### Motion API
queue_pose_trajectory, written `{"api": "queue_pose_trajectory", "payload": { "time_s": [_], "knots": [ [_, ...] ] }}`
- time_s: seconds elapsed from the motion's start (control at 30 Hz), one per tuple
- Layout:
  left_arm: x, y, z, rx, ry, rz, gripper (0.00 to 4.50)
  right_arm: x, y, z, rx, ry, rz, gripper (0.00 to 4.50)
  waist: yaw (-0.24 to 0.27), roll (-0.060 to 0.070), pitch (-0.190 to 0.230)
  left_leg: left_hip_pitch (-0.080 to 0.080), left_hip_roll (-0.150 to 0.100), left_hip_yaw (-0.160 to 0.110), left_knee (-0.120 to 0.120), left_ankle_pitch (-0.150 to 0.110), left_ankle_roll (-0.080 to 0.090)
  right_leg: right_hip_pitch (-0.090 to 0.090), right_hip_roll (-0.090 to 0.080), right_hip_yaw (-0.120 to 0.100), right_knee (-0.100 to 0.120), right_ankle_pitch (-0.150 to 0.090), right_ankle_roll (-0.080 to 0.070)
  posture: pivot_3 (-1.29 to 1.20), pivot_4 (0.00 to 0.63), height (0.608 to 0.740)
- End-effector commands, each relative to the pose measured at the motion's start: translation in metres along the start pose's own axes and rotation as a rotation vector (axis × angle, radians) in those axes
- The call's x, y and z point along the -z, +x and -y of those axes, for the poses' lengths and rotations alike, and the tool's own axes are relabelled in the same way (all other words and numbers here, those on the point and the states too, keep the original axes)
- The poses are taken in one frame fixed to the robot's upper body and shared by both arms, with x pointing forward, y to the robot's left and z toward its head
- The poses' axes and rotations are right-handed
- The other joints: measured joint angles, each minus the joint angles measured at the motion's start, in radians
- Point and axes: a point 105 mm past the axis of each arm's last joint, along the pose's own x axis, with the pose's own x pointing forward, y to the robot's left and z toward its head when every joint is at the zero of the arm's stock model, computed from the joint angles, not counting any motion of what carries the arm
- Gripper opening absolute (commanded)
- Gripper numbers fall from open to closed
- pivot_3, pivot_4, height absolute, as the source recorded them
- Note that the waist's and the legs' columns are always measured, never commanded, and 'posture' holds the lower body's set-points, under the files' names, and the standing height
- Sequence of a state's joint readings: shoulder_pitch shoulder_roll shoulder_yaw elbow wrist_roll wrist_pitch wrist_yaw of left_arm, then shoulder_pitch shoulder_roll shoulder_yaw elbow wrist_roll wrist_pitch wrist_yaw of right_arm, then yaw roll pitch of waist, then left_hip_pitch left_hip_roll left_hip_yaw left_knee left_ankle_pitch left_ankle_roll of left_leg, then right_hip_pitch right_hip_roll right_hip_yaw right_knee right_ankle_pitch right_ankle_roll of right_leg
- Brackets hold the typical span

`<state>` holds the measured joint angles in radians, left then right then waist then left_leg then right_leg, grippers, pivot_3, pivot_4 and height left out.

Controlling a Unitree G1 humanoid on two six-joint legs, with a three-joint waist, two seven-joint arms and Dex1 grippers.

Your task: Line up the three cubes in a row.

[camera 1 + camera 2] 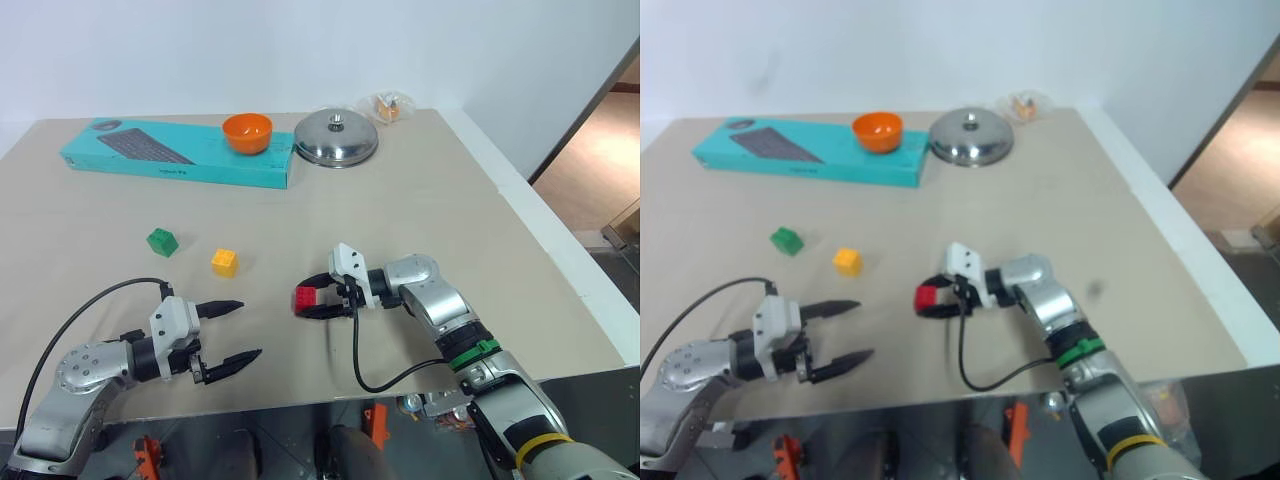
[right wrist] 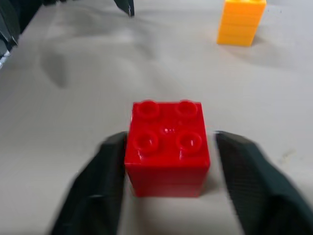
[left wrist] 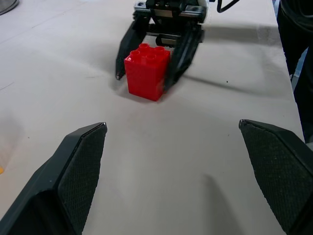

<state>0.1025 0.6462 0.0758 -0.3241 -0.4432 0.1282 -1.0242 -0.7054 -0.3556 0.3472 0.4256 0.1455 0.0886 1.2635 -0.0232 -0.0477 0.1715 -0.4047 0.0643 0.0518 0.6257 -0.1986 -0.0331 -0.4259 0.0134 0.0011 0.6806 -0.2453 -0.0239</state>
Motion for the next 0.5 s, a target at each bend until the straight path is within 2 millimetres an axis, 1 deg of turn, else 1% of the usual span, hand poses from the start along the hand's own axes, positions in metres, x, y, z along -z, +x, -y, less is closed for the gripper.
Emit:
{"api": "queue_pose_trajectory", "payload": {
  "time_s": [0.03,0.07,0.13,0.23,0.33,0.4,0.5],
  "knots": [
    [-0.008,0.001,-0.005,-0.036,0.014,0.027,4.50,-0.019,-0.008,0.003,0.013,-0.060,0.038,4.42,0.000,0.000,0.000,0.000,0.000,0.000,0.000,0.000,0.000,0.000,0.000,0.000,0.000,0.000,0.000,0.00,0.150,0.740],
    [-0.008,0.000,-0.009,-0.067,0.005,0.032,4.50,-0.025,-0.011,0.003,0.026,-0.068,0.057,4.49,0.000,0.000,0.000,0.000,0.000,0.000,0.000,0.000,0.000,0.000,0.000,0.000,0.000,0.000,0.000,0.00,0.150,0.740],
    [-0.009,-0.001,-0.016,-0.116,-0.007,0.038,4.50,-0.032,-0.015,0.001,0.041,-0.078,0.076,4.49,0.000,0.000,0.000,0.000,0.001,0.000,0.000,0.000,0.000,0.000,0.000,0.000,0.000,0.000,0.000,0.00,0.150,0.740],
    [-0.012,-0.008,-0.038,-0.267,-0.036,0.058,4.50,-0.049,-0.025,-0.005,0.088,-0.080,0.133,4.49,0.001,0.000,0.000,0.000,0.001,-0.001,0.000,0.000,0.000,0.000,-0.001,0.000,0.000,0.000,0.000,0.00,0.150,0.740],
    [-0.013,-0.016,-0.054,-0.398,-0.030,0.066,4.50,-0.064,-0.035,-0.014,0.152,-0.086,0.183,4.49,0.001,0.000,0.000,0.000,0.001,-0.001,0.000,0.000,0.000,0.000,-0.001,0.000,0.000,0.000,0.000,0.00,0.150,0.740],
    [-0.013,-0.019,-0.061,-0.479,-0.032,0.075,4.50,-0.070,-0.039,-0.019,0.201,-0.090,0.209,4.49,0.000,0.000,0.000,0.000,0.001,-0.001,0.000,0.000,0.000,0.000,-0.001,0.000,0.000,0.000,0.001,0.00,0.150,0.740],
    [-0.012,-0.023,-0.067,-0.560,-0.043,0.080,4.50,-0.076,-0.042,-0.024,0.258,-0.080,0.234,4.49,-0.001,0.000,0.000,0.000,0.001,-0.001,0.000,0.000,0.000,0.000,-0.001,0.001,0.000,0.000,0.001,0.00,0.150,0.740]
  ]
}}
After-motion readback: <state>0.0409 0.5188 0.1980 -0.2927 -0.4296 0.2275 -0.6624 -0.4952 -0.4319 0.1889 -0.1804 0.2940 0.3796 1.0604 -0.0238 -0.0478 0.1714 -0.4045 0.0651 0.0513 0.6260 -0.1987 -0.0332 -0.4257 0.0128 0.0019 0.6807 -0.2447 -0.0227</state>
